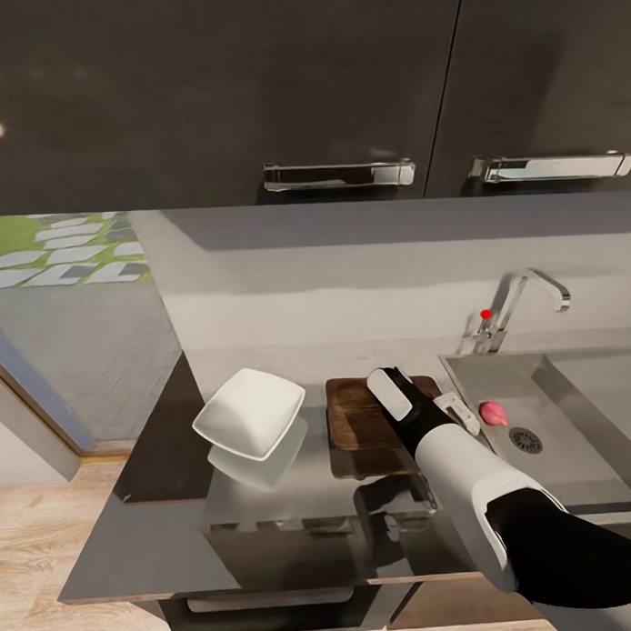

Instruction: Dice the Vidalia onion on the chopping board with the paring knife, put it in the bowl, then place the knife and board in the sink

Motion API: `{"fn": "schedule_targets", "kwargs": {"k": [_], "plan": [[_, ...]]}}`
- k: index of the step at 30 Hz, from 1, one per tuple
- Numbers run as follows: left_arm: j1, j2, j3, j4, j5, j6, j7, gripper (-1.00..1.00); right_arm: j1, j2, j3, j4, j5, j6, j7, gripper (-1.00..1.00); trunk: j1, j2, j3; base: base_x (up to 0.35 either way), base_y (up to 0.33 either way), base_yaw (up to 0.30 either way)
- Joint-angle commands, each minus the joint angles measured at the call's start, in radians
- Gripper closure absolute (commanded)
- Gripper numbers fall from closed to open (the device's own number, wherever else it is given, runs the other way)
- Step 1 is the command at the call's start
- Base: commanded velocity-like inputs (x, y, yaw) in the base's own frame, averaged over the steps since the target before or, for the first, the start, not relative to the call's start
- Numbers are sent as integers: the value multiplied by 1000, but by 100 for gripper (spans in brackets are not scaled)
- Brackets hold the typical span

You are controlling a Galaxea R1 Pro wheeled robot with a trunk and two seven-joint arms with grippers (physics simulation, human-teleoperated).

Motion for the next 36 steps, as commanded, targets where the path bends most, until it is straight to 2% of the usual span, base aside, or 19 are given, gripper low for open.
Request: {"fn": "schedule_targets", "kwargs": {"k": [1,9,28,36], "plan": [[1,0,2,-2,3,0,0,-100,-1,0,5,1,-5,-14,-1,100,1,-2,-2,0,0,0],[1,0,2,-2,3,0,0,-100,-1,0,5,0,-5,-14,-1,100,1,-2,-3,0,0,0],[1,0,2,-1,3,0,-1,-100,-1,0,5,2,-5,-14,-1,100,1,-2,-32,0,0,0],[1,0,2,-1,3,0,0,-100,-1,0,5,2,-5,-14,-1,100,1,-2,-34,0,0,0]]}}
